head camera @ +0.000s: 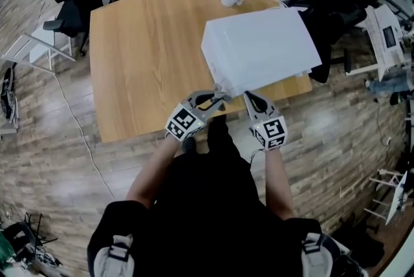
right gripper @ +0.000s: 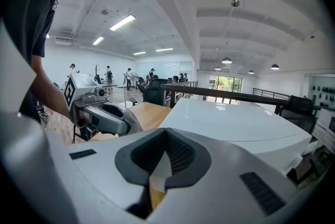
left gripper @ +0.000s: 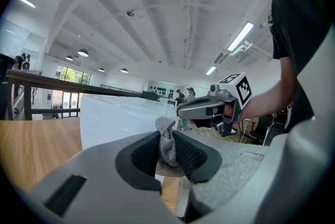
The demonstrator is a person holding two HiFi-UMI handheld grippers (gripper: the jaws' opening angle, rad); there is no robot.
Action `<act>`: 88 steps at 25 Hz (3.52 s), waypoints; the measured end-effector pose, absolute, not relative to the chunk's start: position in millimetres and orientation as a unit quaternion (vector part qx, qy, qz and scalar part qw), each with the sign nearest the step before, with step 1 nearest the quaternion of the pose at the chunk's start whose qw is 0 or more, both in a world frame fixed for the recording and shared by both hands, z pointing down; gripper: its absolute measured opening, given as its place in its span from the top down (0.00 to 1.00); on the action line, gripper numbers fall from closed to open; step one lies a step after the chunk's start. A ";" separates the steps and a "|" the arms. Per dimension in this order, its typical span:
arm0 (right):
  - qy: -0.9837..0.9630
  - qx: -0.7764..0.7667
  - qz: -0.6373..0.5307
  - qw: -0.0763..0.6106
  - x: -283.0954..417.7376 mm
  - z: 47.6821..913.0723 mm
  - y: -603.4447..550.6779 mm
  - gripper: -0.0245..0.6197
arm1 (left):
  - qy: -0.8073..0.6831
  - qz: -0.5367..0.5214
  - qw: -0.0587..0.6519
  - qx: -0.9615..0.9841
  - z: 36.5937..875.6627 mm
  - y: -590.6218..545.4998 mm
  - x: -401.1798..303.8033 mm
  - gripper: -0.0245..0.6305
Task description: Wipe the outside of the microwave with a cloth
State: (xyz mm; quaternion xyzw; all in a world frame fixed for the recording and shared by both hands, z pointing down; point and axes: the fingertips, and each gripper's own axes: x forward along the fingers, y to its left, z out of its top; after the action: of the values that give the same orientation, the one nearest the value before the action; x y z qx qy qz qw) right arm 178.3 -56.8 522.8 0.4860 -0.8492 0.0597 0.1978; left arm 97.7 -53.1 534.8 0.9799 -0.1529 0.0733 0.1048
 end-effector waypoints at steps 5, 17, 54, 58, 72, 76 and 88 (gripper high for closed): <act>-0.853 0.479 0.061 0.199 180.8 526.8 -65.6 0.96 | -0.156 0.068 0.108 0.979 538.1 -61.7 110.0 0.86; -0.857 0.475 0.067 0.187 182.9 523.6 -78.2 0.96 | -0.147 0.062 0.122 0.980 541.2 -73.6 128.3 0.86; -0.859 0.478 0.080 0.166 184.1 528.2 -79.2 0.96 | -0.122 0.032 0.136 0.983 549.1 -85.2 135.8 0.86; -0.859 0.480 0.081 0.159 184.9 527.5 -79.4 0.96 | -0.117 0.031 0.150 0.981 555.3 -92.5 132.4 0.86; -0.857 0.482 0.109 0.142 187.6 528.2 -78.9 0.96 | -0.144 0.054 0.124 0.980 565.7 -132.0 126.0 0.86; -0.859 0.480 0.108 0.138 186.2 528.1 -79.4 0.96 | -0.151 0.053 0.123 0.979 563.2 -144.7 121.3 0.86; -0.860 0.480 0.112 0.132 187.4 529.5 -78.2 0.96 | -0.178 0.043 0.127 0.975 555.5 -181.9 112.8 0.86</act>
State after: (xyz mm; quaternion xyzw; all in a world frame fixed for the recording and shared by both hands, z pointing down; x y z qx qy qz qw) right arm 187.4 -78.2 529.5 0.4802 -0.8599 0.1123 0.1319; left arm 112.8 -181.9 555.5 0.9749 -0.1782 0.0428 0.1267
